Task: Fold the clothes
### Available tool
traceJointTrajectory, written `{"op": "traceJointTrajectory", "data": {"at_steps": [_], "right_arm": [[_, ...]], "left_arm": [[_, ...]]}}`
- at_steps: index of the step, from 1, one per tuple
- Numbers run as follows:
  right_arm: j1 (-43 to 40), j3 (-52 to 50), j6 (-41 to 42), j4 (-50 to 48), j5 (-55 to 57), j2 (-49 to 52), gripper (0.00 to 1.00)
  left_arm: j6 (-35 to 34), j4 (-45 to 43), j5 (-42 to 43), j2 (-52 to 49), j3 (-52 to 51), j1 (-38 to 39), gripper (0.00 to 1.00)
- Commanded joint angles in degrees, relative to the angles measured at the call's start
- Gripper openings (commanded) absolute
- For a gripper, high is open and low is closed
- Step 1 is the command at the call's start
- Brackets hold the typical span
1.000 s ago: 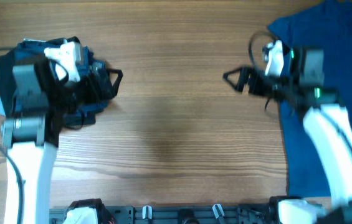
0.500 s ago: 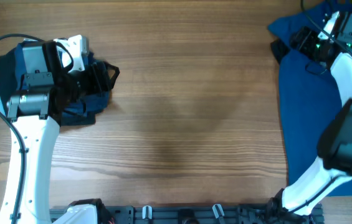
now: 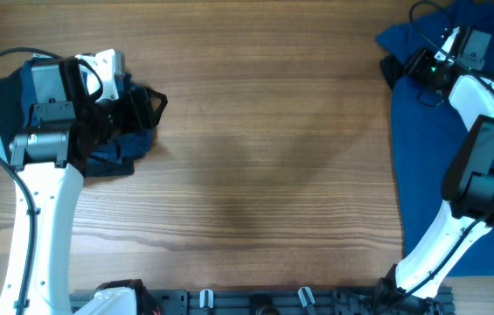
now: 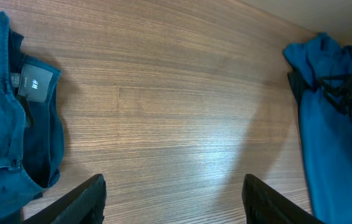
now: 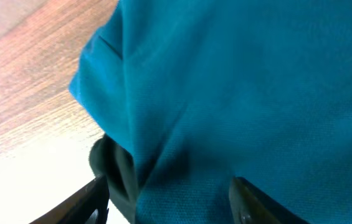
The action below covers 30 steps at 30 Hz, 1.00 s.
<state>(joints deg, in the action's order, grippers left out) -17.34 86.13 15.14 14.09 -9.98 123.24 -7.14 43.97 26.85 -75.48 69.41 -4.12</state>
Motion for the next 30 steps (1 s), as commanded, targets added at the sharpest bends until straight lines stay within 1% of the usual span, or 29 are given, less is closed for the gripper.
{"op": "traceJointTrajectory", "data": {"at_steps": [1,2,3,4,5,7,9,10,11,13,16,19,21,24,26,30], "right_arm": [[1.03,-0.44,-0.17,1.05,4.09,2.49,0.43],[0.98,-0.42,-0.11,1.33,4.02,2.16,0.3],[0.96,-0.42,-0.13,1.38,4.02,1.9,0.22],[0.96,-0.42,-0.17,1.49,4.02,1.57,0.08],[0.96,-0.42,-0.15,2.05,3.96,0.66,0.04],[0.98,-0.42,-0.26,3.63,3.32,-2.51,0.04],[0.98,-0.42,-2.45,4.66,-0.52,-6.95,0.04],[1.05,-0.42,-4.11,5.18,-4.48,-9.9,0.04],[1.31,-0.42,-6.25,6.45,-11.1,-14.16,0.04],[2.34,-0.42,-6.51,9.35,-16.33,-19.43,0.04],[5.81,-0.42,-7.67,13.38,-17.4,-23.82,0.04],[12.31,-0.42,-9.33,17.05,-19.26,-25.14,0.04],[18.69,-0.42,-10.73,19.71,-19.26,-25.11,0.04],[27.52,-0.42,-14.4,20.55,-19.37,-25.11,0.04],[33.57,-0.42,-15.13,21.35,-18.91,-25.11,0.04],[43.25,-0.59,-14.97,23.17,-18.08,-24.98,0.06]], "left_arm": [[0.68,0.09,0.76,0.09,1.16,0.17,0.67],[0.66,0.09,0.76,0.09,1.16,0.17,0.66],[0.63,0.09,0.76,0.09,1.16,0.17,0.66],[0.31,0.09,0.74,0.09,1.16,0.17,0.66],[0.26,0.11,0.74,0.09,1.16,0.15,0.65],[0.26,0.35,0.74,0.09,1.16,0.15,0.63],[0.28,0.5,0.72,0.11,1.16,0.15,0.63],[0.28,0.5,0.7,0.09,1.16,0.15,0.75],[0.28,0.5,0.7,0.09,1.16,0.15,0.83],[0.28,0.59,0.7,0.09,1.16,0.15,0.83],[0.28,0.92,0.7,0.11,1.16,0.15,0.82],[0.31,0.92,0.66,0.17,1.16,0.13,0.82],[0.31,0.92,0.66,0.52,1.18,0.09,0.83],[0.35,0.92,-0.37,1.42,1.18,0.09,0.84],[0.35,0.94,-2.78,2.36,1.18,0.11,0.86],[0.79,1.64,-4.13,3.28,1.18,0.11,0.93]]}}
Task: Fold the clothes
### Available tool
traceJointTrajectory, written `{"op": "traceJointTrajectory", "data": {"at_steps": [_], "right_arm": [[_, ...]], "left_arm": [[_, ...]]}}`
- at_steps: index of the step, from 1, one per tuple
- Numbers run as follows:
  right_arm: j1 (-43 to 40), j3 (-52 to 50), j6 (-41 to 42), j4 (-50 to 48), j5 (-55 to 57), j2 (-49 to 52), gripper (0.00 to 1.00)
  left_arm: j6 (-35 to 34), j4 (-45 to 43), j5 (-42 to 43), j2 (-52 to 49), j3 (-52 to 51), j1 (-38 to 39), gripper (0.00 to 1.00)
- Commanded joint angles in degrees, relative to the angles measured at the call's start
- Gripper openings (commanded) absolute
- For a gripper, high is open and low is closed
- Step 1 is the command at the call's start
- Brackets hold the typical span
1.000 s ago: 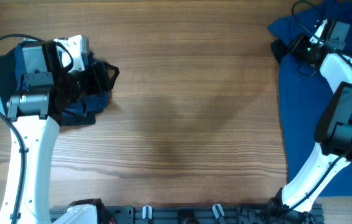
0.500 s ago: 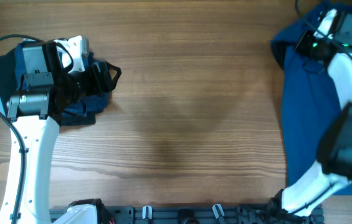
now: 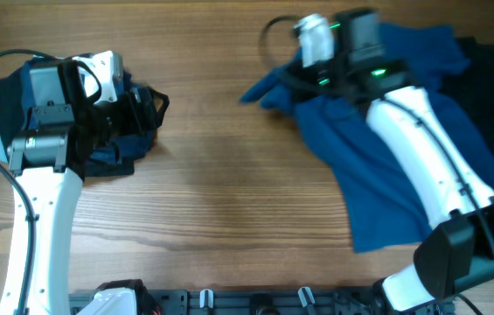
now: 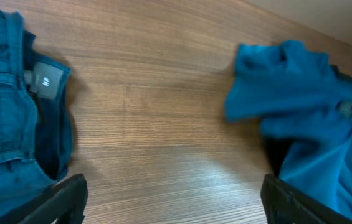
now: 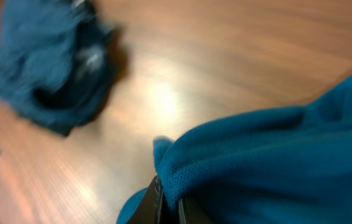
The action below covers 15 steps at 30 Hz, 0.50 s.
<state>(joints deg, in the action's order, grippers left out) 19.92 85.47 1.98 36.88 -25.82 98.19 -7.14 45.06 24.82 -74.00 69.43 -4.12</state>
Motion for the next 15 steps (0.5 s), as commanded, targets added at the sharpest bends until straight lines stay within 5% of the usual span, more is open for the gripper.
{"op": "traceJointTrajectory", "data": {"at_steps": [1,3,8,15], "right_arm": [[8.33,-0.11,-1.75,1.09,-0.07,0.09,0.11],[12.02,-0.11,-1.49,3.8,8.28,0.11,0.4],[10.6,-0.09,8.26,6.56,26.08,-0.39,0.62],[-2.54,-0.09,11.89,8.63,14.97,-0.7,0.65]], "left_arm": [[0.87,0.81,-3.1,1.79,1.14,0.11,0.93],[0.94,1.38,-6.27,1.79,1.14,0.11,0.94],[0.96,2.23,-7.34,1.31,1.03,0.39,0.93],[1.92,-1.44,-7.37,-10.84,-0.2,9.97,0.76]]}}
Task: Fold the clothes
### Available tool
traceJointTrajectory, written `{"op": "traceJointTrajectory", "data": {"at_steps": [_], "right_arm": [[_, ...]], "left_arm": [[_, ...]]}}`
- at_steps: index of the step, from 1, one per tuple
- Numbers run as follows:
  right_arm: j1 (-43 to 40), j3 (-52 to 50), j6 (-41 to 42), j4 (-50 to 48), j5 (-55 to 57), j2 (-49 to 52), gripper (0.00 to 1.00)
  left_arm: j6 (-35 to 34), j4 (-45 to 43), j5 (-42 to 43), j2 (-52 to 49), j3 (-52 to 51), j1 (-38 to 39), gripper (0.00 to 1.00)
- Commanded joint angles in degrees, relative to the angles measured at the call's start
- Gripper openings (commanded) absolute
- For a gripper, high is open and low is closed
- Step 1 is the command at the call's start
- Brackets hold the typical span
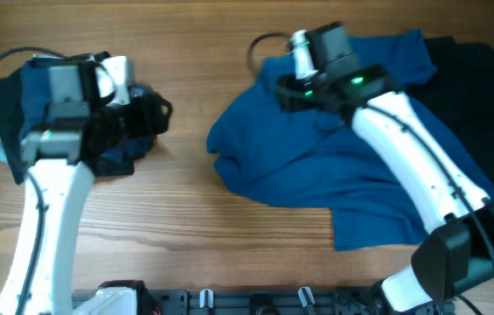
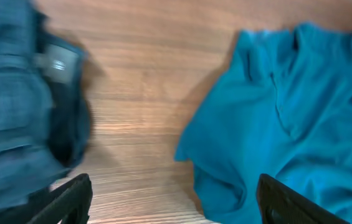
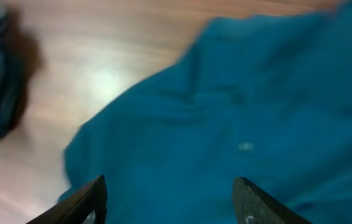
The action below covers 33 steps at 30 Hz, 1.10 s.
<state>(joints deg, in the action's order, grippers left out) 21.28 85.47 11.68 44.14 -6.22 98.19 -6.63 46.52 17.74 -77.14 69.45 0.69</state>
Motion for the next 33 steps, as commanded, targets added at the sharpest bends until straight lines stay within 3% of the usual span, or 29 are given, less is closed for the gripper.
{"op": "traceJointTrajectory", "data": {"at_steps": [1,6,9,11,15,19,22,29,33], "right_arm": [[-5.03,-0.09,2.14,2.32,-5.27,-0.7,0.65],[-7.72,-0.09,0.24,7.87,-5.46,-0.7,0.66],[-8.02,-0.09,-1.25,9.03,-5.35,-0.7,0.66],[-8.02,-0.09,-1.18,9.29,-4.76,-0.7,0.66],[-8.02,-0.09,-1.03,8.59,-3.93,-0.7,0.67],[-8.31,-0.09,-0.98,8.48,-2.51,-0.7,0.68],[-9.51,-0.09,1.9,9.01,1.49,-0.7,0.73],[-18.62,-0.31,6.43,5.57,2.84,0.66,0.74],[-26.34,-0.7,6.25,1.99,2.84,4.79,0.64]], "left_arm": [[3.32,-4.5,-0.5,-10.58,-0.22,6.67,0.73],[4.66,-12.26,-2.67,-27.63,-0.22,10.91,0.74],[4.74,-15.02,3.54,-33.64,-0.22,11.1,0.7],[4.74,-15.69,9.33,-36.54,-0.22,11.08,0.55],[4.94,-15.72,11.19,-36.96,-0.22,11.08,0.04],[4.57,-14.64,8.92,-35.1,1.88,8.79,0.04],[1.27,-10.21,1.46,-30.27,6.49,2.95,0.04],[2.12,-6.88,-4.48,-18.86,7.76,-3.21,0.04],[2.1,-4.17,-8.76,-17.27,7.76,-3.23,0.04]]}}
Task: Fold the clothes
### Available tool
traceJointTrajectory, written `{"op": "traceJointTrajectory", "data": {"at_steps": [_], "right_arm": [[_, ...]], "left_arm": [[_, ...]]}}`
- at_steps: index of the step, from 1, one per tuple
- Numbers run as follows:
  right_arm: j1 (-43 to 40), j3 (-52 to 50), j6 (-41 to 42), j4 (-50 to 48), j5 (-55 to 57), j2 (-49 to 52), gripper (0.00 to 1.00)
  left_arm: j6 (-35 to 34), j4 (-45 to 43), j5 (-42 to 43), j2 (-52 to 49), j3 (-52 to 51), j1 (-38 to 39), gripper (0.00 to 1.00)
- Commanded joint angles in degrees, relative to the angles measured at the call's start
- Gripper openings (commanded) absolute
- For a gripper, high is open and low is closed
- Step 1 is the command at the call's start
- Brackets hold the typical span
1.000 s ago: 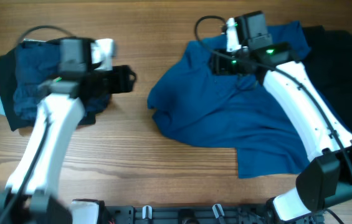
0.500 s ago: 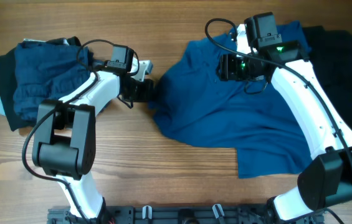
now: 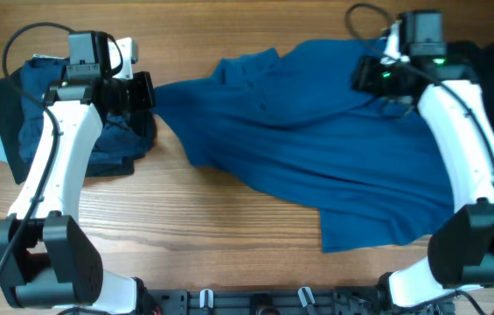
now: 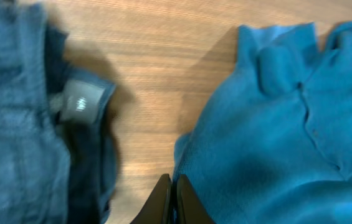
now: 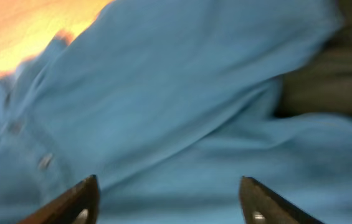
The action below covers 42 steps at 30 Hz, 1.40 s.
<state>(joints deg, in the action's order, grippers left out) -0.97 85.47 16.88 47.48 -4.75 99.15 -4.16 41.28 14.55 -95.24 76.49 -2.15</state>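
Observation:
A blue polo shirt (image 3: pixel 316 149) lies spread over the middle and right of the table, its collar and buttons toward the far edge. My left gripper (image 3: pixel 146 91) is shut on the shirt's left edge; the left wrist view shows the fingers (image 4: pixel 163 200) pressed together on the cloth (image 4: pixel 275 124). My right gripper (image 3: pixel 367 77) hovers open over the shirt's upper right part. Its fingertips (image 5: pixel 86 198) stand wide apart over blurred blue cloth (image 5: pixel 163 112).
A pile of dark blue jeans (image 3: pixel 19 114) with a grey label (image 4: pixel 79 102) lies at the far left, right beside my left gripper. A black garment (image 3: pixel 491 52) lies at the far right, partly under the shirt. Bare wood (image 3: pixel 185 245) shows along the front.
My left gripper was open beside the jeans and is now shut on the shirt's left edge. The shirt reaches further left. My right gripper, still open, has moved right along the shirt.
The shirt first lay at the table's right edge with my right gripper open over it. Then the right gripper held it near the middle. Then it was open with the shirt let go at the centre. Now my left gripper holds the shirt's left edge.

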Motion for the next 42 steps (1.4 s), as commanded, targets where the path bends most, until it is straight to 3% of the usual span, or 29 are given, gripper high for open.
{"op": "traceJointTrajectory", "data": {"at_steps": [1,4,5,6,11,18,23,30,33,37,39,42], "right_arm": [[-6.1,-0.7,1.07,-2.99,1.33,5.53,0.55],[-10.12,-0.7,1.09,-7.91,1.36,11.32,0.24],[-11.17,-0.7,1.14,-9.57,1.36,13.81,0.08],[-11.87,-0.7,1.33,-10.64,1.33,15.76,0.04],[-14.6,-0.7,2.75,-14.34,1.88,24.33,0.05],[-24.41,-0.68,5.62,-17.55,17.33,32.09,0.04],[-36.04,0.24,3.78,-20.04,17.86,32.59,0.04],[-45.13,3.23,2.62,-19.71,17.77,32.02,0.04],[-47.3,6.08,2.56,-18.45,8.44,29.35,0.04],[-47.25,8.52,-2.12,-18.78,-21.18,22.84,0.09],[-45.31,8.52,-1.16,-15.74,-26.86,20.57,0.09],[-39.74,8.31,-0.39,-6.14,-26.14,20.0,0.09]], "left_arm": [[-0.72,1.44,-6.38,0.85,0.72,-0.37,0.04],[-0.76,1.46,-5.44,0.85,0.72,-0.04,0.04],[-0.79,1.64,-5.38,0.87,0.72,0.07,0.04],[-0.79,1.75,-5.2,0.87,0.72,0.11,0.04],[-2.34,2.08,-5.2,1.09,0.72,0.11,0.04],[-4.24,1.6,-6.54,5.95,0.79,-1.57,0.04],[-3.89,1.42,-6.78,9.79,0.79,-4.15,0.04],[-3.8,1.2,-9.77,9.86,0.79,-4.13,0.04],[-3.8,1.22,-9.7,9.86,0.79,-4.13,0.04],[-3.82,1.25,-9.01,9.86,0.79,-4.13,0.04],[-3.82,1.22,-8.61,9.86,0.79,-4.13,0.04],[-3.82,1.22,-8.61,9.86,0.79,-4.13,0.05]]}}
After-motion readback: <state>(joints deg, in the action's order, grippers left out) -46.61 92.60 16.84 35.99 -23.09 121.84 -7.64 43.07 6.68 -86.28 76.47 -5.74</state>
